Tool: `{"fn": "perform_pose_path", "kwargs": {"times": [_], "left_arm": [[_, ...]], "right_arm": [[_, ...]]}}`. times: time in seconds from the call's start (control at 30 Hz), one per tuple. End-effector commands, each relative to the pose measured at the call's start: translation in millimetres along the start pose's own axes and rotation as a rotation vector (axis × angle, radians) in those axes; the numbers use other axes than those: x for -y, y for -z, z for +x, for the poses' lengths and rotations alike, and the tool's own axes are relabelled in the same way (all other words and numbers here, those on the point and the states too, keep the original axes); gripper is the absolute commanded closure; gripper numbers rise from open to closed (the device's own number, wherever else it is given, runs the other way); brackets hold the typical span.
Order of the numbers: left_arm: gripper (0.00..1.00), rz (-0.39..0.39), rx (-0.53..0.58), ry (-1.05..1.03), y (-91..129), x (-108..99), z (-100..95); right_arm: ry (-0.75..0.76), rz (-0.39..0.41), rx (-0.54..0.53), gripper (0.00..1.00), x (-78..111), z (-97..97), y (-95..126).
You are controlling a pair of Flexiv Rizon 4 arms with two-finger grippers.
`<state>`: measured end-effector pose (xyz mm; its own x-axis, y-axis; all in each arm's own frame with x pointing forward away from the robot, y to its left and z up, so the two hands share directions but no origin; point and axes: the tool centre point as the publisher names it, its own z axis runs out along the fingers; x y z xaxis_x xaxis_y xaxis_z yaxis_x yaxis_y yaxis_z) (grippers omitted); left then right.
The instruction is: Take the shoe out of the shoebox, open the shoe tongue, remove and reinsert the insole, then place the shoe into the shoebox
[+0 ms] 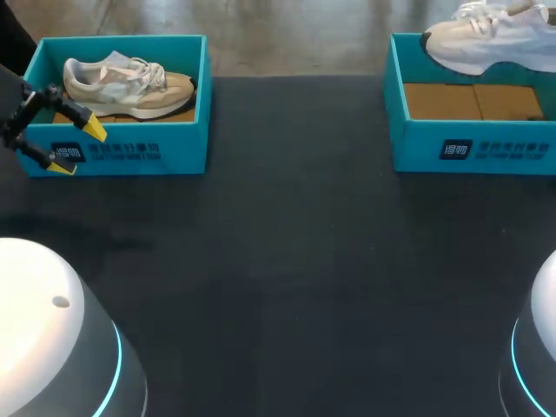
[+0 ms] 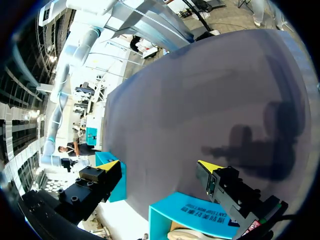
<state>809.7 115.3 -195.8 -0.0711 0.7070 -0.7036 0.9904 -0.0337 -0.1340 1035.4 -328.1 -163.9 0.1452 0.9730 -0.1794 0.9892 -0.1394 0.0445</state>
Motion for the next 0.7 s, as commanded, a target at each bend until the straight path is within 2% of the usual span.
{"fn": "perform_pose_path", "kwargs": {"times": [0.03,0.63,0.7], "left_arm": [[0.0,-0.001,-0.001,-0.001,0.1,0.0,0.2],[0.0,-0.001,-0.001,-0.001,0.1,0.0,0.2],[0.0,-0.001,-0.001,-0.001,0.1,0.0,0.2]], "right_arm": [[-0.001,0.0,0.004,1.0,-1.1,1.9,0.9],[-0.001,0.0,0.004,1.0,-1.1,1.9,0.9],[-0.004,-0.023,0.019,1.0,-3.4,3.2,0.2]]}}
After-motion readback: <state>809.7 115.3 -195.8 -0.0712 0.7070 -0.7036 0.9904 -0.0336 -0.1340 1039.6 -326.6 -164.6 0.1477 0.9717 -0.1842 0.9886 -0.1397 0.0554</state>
